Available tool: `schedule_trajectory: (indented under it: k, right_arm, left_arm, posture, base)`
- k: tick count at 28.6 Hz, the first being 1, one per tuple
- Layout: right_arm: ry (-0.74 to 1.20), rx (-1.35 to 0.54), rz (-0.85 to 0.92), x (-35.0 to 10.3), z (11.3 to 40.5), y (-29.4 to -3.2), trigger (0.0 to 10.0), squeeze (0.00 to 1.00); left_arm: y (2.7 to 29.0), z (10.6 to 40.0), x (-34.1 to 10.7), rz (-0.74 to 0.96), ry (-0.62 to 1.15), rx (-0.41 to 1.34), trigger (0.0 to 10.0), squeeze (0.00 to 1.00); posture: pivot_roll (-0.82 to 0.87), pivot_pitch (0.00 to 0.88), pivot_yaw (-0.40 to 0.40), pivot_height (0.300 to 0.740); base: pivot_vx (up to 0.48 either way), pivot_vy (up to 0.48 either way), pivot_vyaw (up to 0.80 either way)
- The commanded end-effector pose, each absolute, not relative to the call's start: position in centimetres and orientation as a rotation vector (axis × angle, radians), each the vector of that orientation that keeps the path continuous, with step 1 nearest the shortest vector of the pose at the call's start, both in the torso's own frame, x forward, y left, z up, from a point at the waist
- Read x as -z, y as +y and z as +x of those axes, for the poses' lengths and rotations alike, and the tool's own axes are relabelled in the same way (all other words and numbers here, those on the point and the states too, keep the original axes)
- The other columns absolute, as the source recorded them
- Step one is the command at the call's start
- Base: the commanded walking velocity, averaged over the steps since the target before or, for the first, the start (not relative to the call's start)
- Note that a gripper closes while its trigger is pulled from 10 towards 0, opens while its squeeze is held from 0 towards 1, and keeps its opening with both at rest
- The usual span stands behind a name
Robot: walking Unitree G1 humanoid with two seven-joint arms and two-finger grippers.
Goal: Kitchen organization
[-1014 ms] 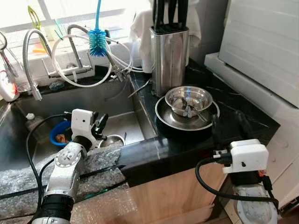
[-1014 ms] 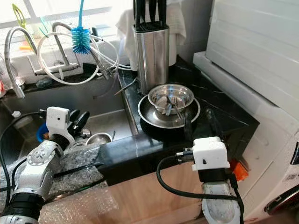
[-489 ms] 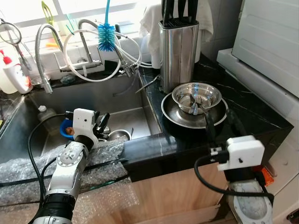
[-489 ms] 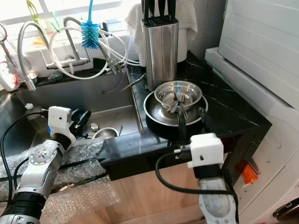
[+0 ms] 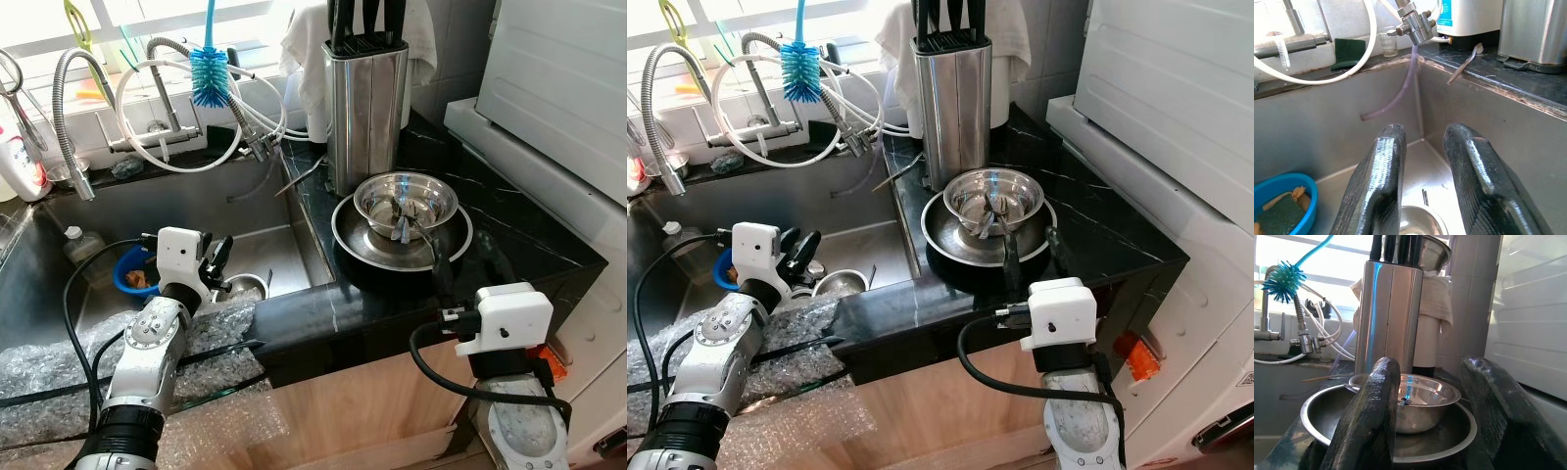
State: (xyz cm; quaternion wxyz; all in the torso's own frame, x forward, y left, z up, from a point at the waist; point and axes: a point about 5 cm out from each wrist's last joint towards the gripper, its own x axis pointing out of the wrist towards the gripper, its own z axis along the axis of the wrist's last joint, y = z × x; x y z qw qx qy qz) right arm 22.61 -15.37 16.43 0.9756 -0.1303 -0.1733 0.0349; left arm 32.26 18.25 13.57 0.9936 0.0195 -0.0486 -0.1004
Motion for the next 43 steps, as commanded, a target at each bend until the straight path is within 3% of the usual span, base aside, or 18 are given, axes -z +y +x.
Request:
schedule_trajectory:
  k: [1,16,23,40,41,43]
  right_arm:
    - [-0.329,-0.092,-0.261,-16.2,23.0,-15.5,10.0,0.0]
    - [-0.293,-0.156,-0.265,-15.6,24.1,-16.0,10.0,0.0]
    - [-0.3,-0.162,-0.286,-15.8,24.5,-16.4,10.0,0.0]
    - [-0.294,-0.16,-0.295,-15.7,25.3,-16.6,10.0,0.0]
    - [-0.29,-0.155,-0.297,-15.6,25.4,-16.7,1.8,0.0]
    - [-0.285,-0.148,-0.298,-15.5,25.5,-16.7,1.3,0.0]
  left_arm:
    - [18.4,32.5,-14.1,0.048,-0.115,0.196,10.0,0.0]
    - [18.3,32.6,-14.2,0.049,-0.109,0.196,10.0,0.0]
    - [19.6,33.4,-15.3,-0.092,-0.114,0.123,10.0,0.0]
    - [19.7,33.5,-15.5,-0.081,-0.113,0.126,10.0,0.0]
    - [19.7,33.5,-15.5,-0.081,-0.113,0.125,10.0,0.0]
    - [19.7,33.6,-15.6,-0.082,-0.114,0.123,10.0,0.0]
  posture:
    - [-0.16,0.0,0.105,0.74]
    - [-0.16,0.0,0.108,0.74]
    - [-0.15,0.0,0.109,0.74]
    - [-0.15,0.0,0.111,0.74]
    - [-0.14,0.0,0.108,0.74]
    - [-0.14,0.0,0.108,0.74]
  base:
    - [0.0,0.0,0.0]
    - [0.0,0.0,0.0]
    - [0.0,0.0,0.0]
    - [0.0,0.0,0.0]
    - [0.0,0.0,0.0]
    - [0.0,0.0,0.0]
